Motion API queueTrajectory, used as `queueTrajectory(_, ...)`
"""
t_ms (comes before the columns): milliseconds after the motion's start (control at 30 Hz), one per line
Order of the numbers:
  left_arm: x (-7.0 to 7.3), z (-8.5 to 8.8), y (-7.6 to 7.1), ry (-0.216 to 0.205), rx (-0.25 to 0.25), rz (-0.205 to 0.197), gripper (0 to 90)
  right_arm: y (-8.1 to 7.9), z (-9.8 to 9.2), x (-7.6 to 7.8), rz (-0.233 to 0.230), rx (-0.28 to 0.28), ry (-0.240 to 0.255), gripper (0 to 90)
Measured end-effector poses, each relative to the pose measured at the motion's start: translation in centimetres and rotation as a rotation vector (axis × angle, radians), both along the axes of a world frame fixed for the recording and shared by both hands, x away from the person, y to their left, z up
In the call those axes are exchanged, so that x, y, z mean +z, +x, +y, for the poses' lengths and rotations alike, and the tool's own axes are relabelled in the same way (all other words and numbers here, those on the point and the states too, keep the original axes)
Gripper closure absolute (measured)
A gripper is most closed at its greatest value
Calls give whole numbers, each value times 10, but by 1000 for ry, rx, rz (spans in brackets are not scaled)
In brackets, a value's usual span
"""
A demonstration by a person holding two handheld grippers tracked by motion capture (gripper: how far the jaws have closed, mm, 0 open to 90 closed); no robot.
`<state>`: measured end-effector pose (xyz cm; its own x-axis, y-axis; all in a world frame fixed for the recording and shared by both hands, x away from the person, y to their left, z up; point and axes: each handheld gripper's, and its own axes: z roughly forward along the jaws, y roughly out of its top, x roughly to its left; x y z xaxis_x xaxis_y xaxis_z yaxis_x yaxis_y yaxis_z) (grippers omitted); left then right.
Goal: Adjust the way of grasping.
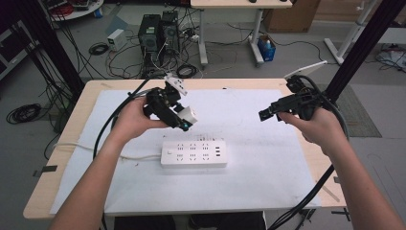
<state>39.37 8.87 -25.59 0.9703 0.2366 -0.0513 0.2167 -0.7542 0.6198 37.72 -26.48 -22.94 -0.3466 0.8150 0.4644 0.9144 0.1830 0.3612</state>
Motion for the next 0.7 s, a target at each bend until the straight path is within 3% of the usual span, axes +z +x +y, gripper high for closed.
queueTrajectory(33,-2,-10,-1,-32,-33,-13,426,0,2,0,14,-7,24,177)
queueTrajectory(67,-2,-13,-2,-42,-45,-17,425,1,7,-2,47,-17,90,216)
queueTrajectory(133,-4,-24,-2,-73,-78,-21,426,1,11,-3,77,-32,145,218)
queueTrajectory(233,-5,-38,-4,-92,-129,-47,425,2,24,-6,140,-31,174,254)
queueTrajectory(367,-5,-51,-5,-118,-163,-68,426,3,32,-6,161,-35,205,270)
queueTrajectory(467,-5,-58,-7,-153,-196,-83,426,5,42,-8,214,-35,242,272)
queueTrajectory(533,-4,-61,-8,-152,-205,-97,426,6,51,-12,234,-35,268,306)
queueTrajectory(633,-4,-66,-11,-143,-205,-121,426,8,59,-16,247,-34,261,326)
queueTrajectory(700,-4,-68,-12,-146,-215,-128,426,9,68,-19,269,-32,298,366)
